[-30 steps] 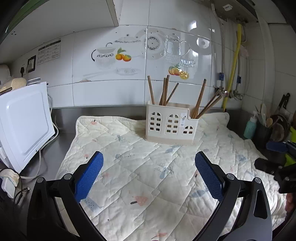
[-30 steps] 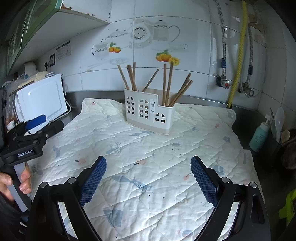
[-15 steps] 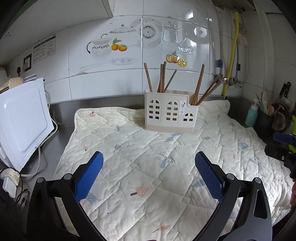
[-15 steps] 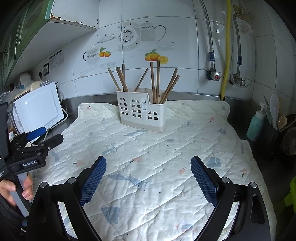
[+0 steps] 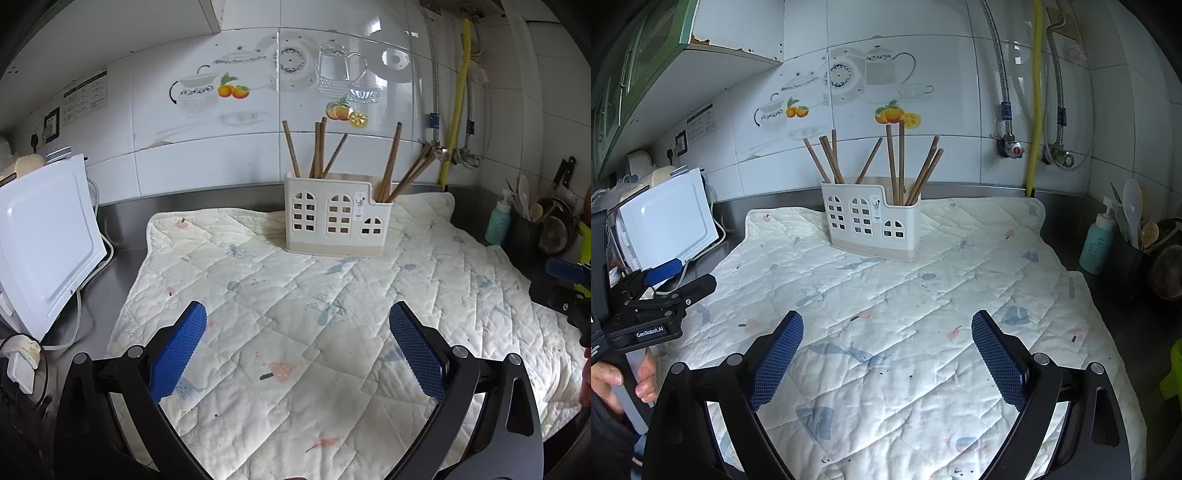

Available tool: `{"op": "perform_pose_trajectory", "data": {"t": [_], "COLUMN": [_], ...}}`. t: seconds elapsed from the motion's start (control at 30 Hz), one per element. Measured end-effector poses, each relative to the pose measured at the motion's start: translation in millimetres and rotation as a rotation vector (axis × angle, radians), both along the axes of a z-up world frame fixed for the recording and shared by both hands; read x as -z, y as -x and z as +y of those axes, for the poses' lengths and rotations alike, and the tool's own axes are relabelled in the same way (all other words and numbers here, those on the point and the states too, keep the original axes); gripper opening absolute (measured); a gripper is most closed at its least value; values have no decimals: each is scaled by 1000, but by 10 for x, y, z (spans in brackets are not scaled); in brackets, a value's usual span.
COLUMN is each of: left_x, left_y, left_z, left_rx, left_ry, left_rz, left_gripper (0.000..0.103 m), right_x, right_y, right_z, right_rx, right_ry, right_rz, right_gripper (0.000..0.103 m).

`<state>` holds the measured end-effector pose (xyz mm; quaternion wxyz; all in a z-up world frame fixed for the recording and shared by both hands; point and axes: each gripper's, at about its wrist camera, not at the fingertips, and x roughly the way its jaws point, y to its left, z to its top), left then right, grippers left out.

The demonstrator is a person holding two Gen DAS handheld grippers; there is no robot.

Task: Organize utensils

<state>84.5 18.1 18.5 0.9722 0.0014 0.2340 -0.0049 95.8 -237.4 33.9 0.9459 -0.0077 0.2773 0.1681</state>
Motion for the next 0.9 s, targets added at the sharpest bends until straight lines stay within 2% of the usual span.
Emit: {"op": "perform_pose_trajectory", "data": {"t": [0.9], "left_x": [27], "left_y": [58], "left_z": [-59], "left_rx": [29], "left_ry": [7], "left_rz": [27], "left_gripper": [98], "right_x": [64], "right_y": [37], "right_z": [58], "right_rx": [-31], "right_ry": [19], "right_rz": [3], "right_gripper": [89]}}
